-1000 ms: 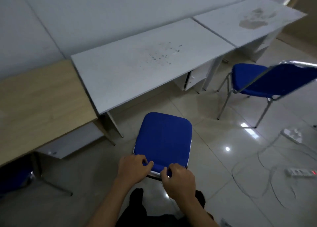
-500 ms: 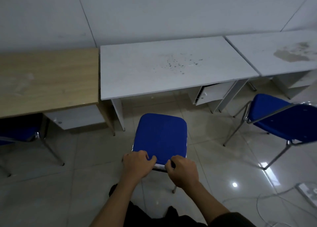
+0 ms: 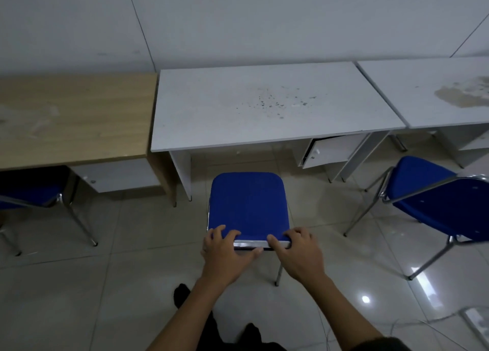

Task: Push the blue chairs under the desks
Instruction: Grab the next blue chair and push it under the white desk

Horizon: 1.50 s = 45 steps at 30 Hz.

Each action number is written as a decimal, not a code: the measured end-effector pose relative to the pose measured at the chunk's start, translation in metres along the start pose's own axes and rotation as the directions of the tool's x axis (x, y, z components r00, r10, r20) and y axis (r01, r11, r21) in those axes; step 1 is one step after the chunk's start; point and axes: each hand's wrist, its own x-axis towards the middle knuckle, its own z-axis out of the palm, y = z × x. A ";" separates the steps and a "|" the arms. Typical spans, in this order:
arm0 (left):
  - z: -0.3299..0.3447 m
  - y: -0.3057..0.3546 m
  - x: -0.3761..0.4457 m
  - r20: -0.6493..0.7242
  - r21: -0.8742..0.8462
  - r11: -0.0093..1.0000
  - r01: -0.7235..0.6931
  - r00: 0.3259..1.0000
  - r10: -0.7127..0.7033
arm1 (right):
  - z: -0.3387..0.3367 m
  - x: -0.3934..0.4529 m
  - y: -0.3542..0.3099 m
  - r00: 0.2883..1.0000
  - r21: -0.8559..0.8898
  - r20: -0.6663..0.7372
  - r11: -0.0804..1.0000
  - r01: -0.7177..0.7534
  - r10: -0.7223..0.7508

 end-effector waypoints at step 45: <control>-0.078 0.086 0.359 -0.169 -0.192 0.980 0.060 0.981 -0.093 | -0.060 0.391 -0.097 0.991 0.110 0.029 0.986 0.126 -0.130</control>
